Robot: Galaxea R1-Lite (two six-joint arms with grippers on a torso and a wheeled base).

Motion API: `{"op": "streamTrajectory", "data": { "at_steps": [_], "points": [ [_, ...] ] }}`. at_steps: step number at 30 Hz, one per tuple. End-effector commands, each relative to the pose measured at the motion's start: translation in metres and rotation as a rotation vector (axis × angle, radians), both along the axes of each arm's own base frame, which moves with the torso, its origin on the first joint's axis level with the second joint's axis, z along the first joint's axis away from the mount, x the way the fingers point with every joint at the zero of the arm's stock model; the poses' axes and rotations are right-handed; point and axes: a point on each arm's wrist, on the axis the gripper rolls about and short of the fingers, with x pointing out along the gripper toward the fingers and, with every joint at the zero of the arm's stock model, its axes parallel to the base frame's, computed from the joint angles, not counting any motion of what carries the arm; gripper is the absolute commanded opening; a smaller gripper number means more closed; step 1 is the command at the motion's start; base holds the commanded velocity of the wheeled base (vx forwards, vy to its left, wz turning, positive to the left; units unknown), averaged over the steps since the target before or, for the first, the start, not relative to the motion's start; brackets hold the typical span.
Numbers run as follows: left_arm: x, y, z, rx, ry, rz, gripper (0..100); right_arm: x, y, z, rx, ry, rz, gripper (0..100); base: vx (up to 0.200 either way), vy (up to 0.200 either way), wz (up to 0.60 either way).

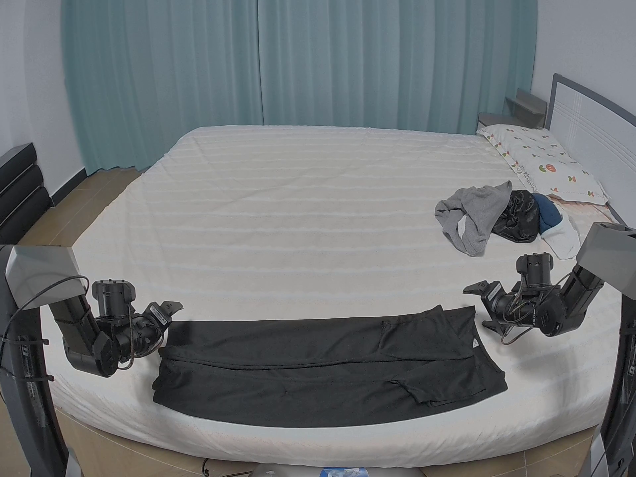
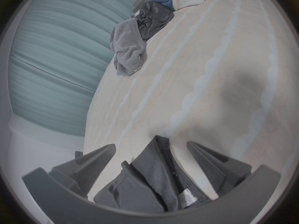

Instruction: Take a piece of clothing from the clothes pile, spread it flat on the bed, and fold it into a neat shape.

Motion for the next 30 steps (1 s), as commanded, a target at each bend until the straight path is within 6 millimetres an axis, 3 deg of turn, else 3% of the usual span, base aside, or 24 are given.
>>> {"op": "streamTrajectory", "data": {
  "at_steps": [1, 3, 8, 15, 20, 26, 30],
  "points": [
    [-0.015, 0.007, 0.024, -0.002, -0.036, 0.019, 100, -0.014, -0.001, 0.023, 0.017, -0.026, -0.005, 100, 0.0, 0.0, 0.0],
    [-0.028, 0.006, 0.036, -0.009, -0.047, 0.013, 100, -0.026, -0.001, 0.029, 0.027, -0.021, 0.014, 100, 0.0, 0.0, 0.0],
    [-0.037, 0.003, 0.044, -0.069, -0.05, 0.038, 100, -0.033, -0.001, 0.029, 0.034, -0.032, 0.025, 100, 0.0, 0.0, 0.0],
    [-0.048, 0.0, 0.035, -0.086, 0.005, 0.027, 100, -0.036, 0.001, 0.025, 0.031, -0.039, 0.031, 100, -0.2, 0.0, 0.0],
    [-0.065, -0.005, 0.026, -0.064, 0.07, -0.036, 100, -0.037, 0.001, 0.022, 0.03, -0.027, 0.033, 100, 0.0, 0.0, 0.0],
    [-0.094, -0.007, 0.016, 0.006, 0.14, -0.235, 100, -0.038, 0.002, 0.019, 0.029, -0.016, 0.037, 100, 0.0, 0.0, 0.0],
    [-0.097, -0.009, 0.013, 0.028, 0.152, -0.262, 100, -0.038, 0.002, 0.018, 0.028, -0.012, 0.038, 100, 0.0, 0.0, 0.0]
  ]
}}
